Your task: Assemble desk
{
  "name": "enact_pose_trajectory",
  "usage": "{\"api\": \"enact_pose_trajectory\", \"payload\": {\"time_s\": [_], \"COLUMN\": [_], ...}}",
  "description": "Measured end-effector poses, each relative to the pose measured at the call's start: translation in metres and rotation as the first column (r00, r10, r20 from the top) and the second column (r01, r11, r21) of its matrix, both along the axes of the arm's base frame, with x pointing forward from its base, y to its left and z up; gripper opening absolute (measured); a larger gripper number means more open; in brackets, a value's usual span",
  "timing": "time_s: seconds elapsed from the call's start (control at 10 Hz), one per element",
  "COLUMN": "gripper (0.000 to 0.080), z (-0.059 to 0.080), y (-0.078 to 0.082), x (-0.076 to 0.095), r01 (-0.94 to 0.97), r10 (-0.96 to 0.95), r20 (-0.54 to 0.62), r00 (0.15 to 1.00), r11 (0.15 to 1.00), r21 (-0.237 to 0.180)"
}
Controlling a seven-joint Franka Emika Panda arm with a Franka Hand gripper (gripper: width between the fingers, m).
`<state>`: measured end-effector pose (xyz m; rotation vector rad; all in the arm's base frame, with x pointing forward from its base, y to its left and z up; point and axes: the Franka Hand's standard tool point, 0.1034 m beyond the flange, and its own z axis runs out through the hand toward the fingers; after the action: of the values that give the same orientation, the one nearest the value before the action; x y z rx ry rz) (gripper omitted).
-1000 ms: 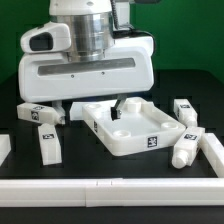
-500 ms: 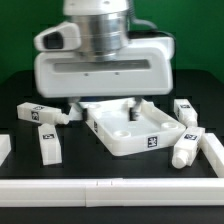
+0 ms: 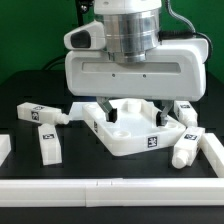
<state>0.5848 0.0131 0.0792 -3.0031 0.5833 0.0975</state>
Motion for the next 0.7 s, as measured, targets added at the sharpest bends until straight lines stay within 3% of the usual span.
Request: {"api": "enact_pose_trajectory", "payload": {"time_s": [0.1, 0.3, 0.4, 0.7], "gripper": [0.0649, 0.0649, 0.0649, 0.0649], "z": [-0.003, -0.026, -0.037, -0.038], "y": [0.018, 0.057, 0.066, 0.064], "x": [0.0, -0.002, -0.005, -0.005], "r01": [0.075, 0.081, 0.049, 0.048], "r10": [-0.075, -0.081, -0.05, -0.048], "r20": [-0.009, -0.011, -0.007, -0.006], "r00": [0.997, 0.997, 0.999, 0.999], "r11": [0.997, 0.997, 0.999, 0.999], "r21": [0.0, -0.008, -0.021, -0.021]}}
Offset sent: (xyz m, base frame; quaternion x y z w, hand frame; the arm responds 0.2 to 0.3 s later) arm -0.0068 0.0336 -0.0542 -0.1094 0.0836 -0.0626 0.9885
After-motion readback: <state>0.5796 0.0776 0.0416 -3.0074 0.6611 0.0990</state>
